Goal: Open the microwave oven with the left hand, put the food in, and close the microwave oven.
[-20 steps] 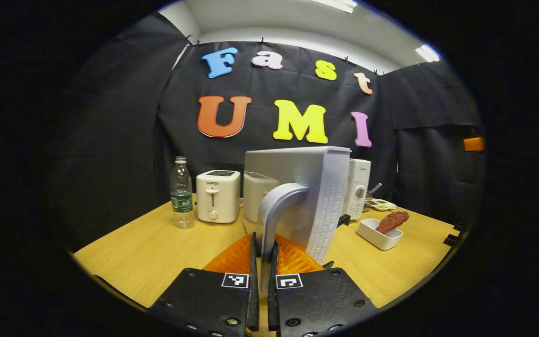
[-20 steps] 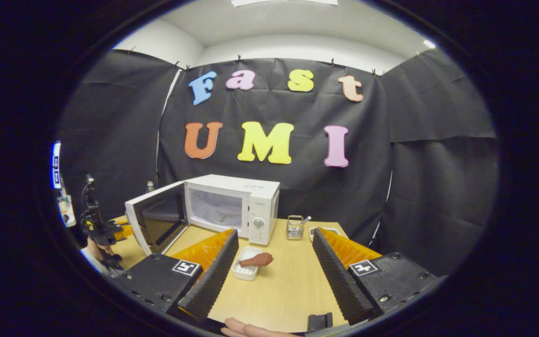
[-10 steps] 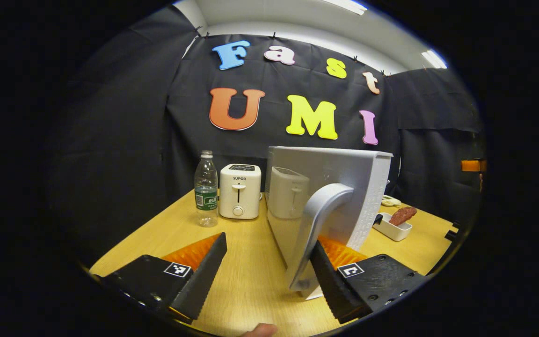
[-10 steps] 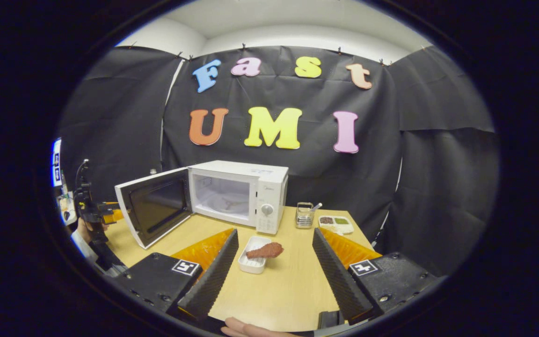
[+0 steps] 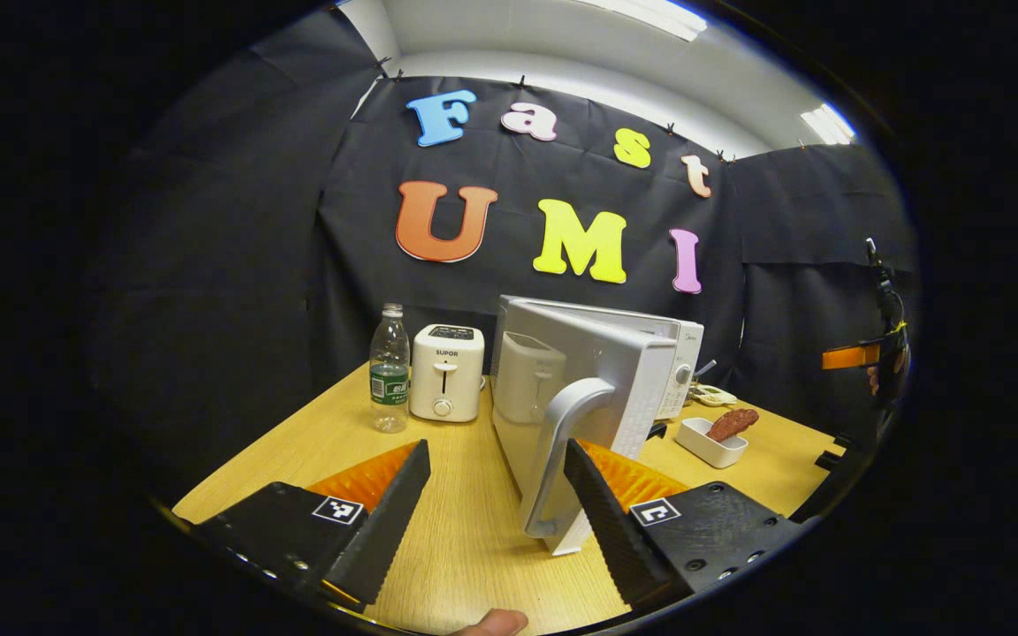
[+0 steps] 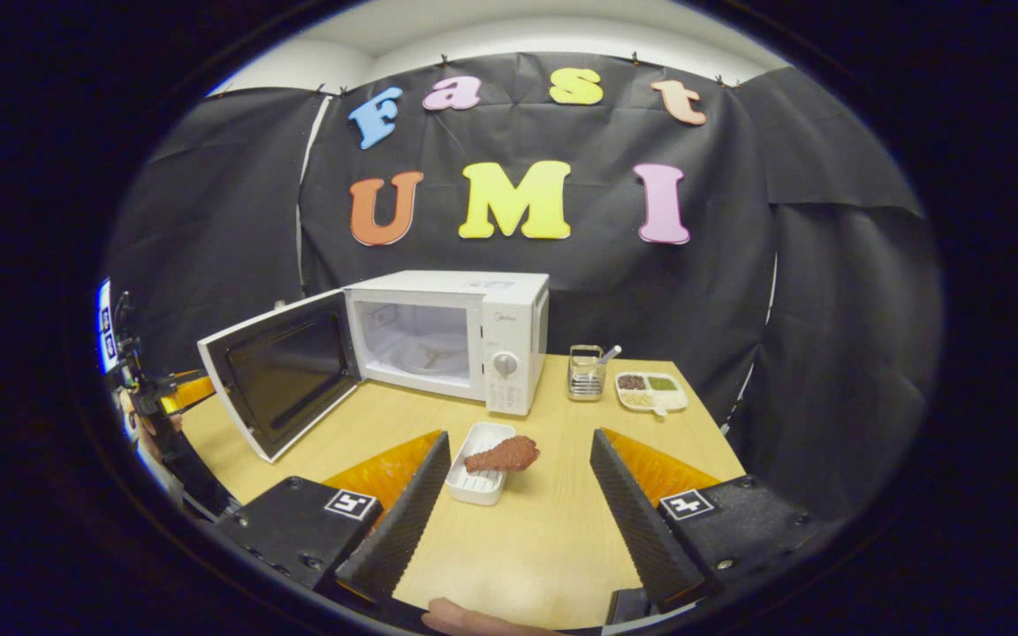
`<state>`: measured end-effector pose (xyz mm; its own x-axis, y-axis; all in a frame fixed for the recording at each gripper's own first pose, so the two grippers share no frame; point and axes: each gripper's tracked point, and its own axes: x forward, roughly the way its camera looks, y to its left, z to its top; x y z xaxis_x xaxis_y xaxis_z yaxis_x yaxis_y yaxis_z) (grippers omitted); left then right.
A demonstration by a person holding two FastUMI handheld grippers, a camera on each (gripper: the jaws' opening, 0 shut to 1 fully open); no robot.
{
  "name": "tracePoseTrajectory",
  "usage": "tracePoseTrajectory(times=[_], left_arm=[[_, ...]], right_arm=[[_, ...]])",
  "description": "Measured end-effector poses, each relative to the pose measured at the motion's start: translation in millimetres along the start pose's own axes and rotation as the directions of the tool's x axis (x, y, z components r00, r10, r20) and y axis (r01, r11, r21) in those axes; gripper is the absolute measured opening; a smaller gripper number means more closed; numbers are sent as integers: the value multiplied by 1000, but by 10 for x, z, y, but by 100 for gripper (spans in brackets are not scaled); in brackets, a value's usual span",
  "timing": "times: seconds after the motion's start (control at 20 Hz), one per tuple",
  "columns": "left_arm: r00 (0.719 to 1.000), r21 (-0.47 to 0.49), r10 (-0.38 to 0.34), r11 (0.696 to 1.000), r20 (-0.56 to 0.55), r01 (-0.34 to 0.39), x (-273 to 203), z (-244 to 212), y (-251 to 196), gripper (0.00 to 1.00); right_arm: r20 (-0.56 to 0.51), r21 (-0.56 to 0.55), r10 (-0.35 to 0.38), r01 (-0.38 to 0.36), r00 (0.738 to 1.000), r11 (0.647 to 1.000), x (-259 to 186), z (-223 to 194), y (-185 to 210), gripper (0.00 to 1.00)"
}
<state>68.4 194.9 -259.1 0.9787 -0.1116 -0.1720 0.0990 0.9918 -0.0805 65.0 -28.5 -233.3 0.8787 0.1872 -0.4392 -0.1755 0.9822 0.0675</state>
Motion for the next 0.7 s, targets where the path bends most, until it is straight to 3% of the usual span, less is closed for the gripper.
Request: tracePoseTrajectory(times=[0.25,0.3,0.35,0.5,0.6,0.65,0.7], left_arm=[[996,78,86,993,26,-87,-450,425,-158,93],[995,93,95,991,28,-97,-534,510,-254,93],[994,113,103,988,43,-107,-621,631,-369,92],[990,134,110,983,92,-121,-813,966,-689,92],[992,109,80,990,95,-91,-903,1091,-979,92],[993,94,70,992,94,-78,-928,1153,-1096,92],[994,83,57,994,94,-65,-969,1218,-1199,92]], right_arm=[[-85,23,66,-64,994,998,350,-36,-55,100],[-109,47,78,-73,991,996,436,-52,-75,94],[-138,76,92,-82,986,994,538,-67,-95,100],[-237,146,151,-118,960,982,813,-166,-161,98],[-274,207,204,-150,940,967,965,-222,-206,96],[-288,249,230,-159,930,955,1045,-285,-234,84],[-304,298,263,-170,916,939,1131,-337,-250,95]])
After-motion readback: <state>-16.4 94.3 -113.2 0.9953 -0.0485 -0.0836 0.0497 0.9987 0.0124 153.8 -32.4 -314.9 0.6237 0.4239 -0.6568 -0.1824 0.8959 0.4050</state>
